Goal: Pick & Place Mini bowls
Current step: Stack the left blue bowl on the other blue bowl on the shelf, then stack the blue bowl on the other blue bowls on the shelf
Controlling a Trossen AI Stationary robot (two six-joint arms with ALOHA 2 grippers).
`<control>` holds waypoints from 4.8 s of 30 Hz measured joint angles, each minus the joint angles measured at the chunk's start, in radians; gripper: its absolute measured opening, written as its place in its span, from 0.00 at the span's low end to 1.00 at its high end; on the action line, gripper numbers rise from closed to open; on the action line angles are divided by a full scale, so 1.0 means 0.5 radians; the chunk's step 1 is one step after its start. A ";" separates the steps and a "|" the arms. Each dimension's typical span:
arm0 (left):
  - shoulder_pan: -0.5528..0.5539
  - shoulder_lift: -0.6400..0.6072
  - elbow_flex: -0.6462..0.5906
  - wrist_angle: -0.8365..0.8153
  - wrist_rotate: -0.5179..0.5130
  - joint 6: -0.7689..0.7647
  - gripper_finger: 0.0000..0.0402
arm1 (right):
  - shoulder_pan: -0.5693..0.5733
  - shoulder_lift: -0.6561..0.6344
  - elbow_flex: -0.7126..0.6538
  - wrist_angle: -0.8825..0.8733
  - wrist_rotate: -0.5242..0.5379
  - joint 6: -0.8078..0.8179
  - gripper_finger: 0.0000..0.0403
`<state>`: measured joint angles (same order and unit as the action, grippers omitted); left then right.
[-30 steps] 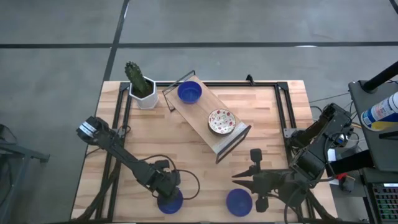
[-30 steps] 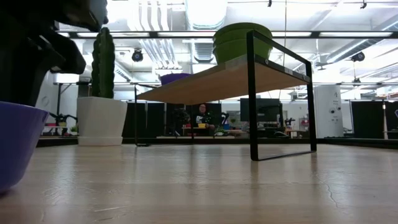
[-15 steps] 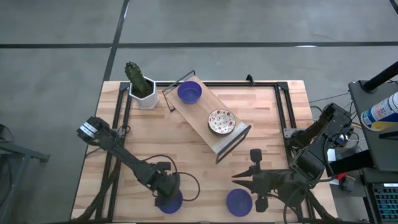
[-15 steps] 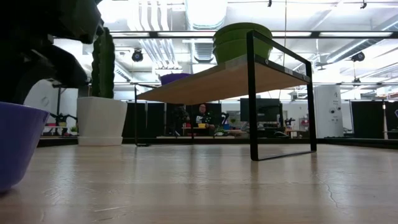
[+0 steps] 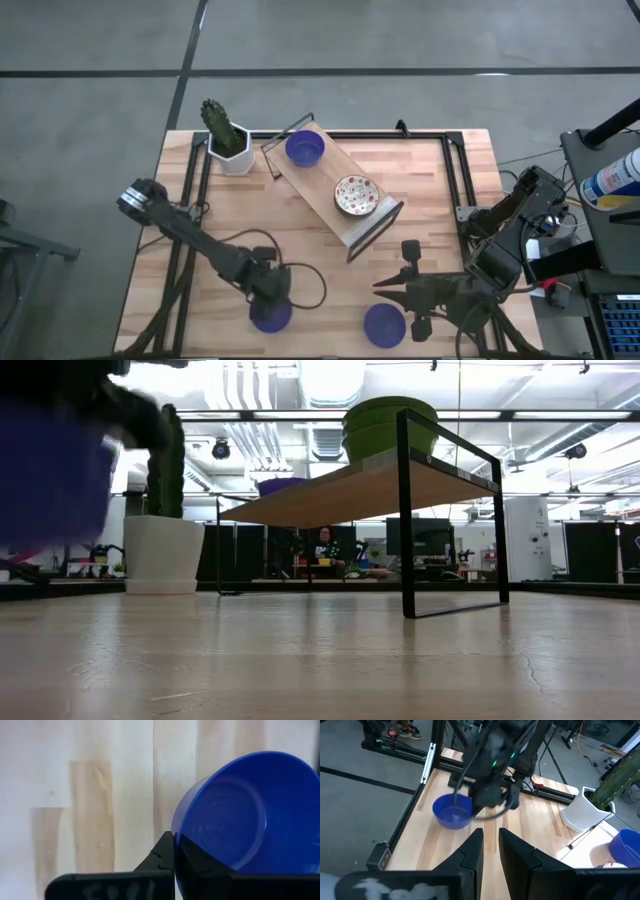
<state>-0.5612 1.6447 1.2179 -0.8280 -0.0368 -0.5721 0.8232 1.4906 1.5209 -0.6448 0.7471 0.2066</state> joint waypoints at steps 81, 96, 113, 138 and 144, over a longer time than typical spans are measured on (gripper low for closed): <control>2.272 0.061 1.059 -0.663 0.016 -0.352 0.21 | 0.021 0.000 -0.244 0.167 -0.032 0.006 0.14; 2.272 0.025 1.132 -0.666 0.011 -0.347 0.30 | 0.021 0.000 -0.243 0.168 -0.032 0.005 0.14; 2.284 -0.006 1.152 -0.627 0.086 -0.220 0.01 | 0.021 0.000 -0.247 0.165 -0.033 0.006 0.14; 1.961 -0.292 1.077 -0.253 0.222 0.312 0.00 | 0.024 -0.001 -0.283 0.162 -0.230 0.015 0.14; 1.578 -0.464 1.022 -0.064 0.068 0.638 0.00 | 0.024 0.069 -0.315 0.146 -0.423 -0.025 0.14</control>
<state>0.2277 1.4130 1.7291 -0.8602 -0.0028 -0.2529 0.8353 1.5251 1.3636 -0.5716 0.5355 0.1943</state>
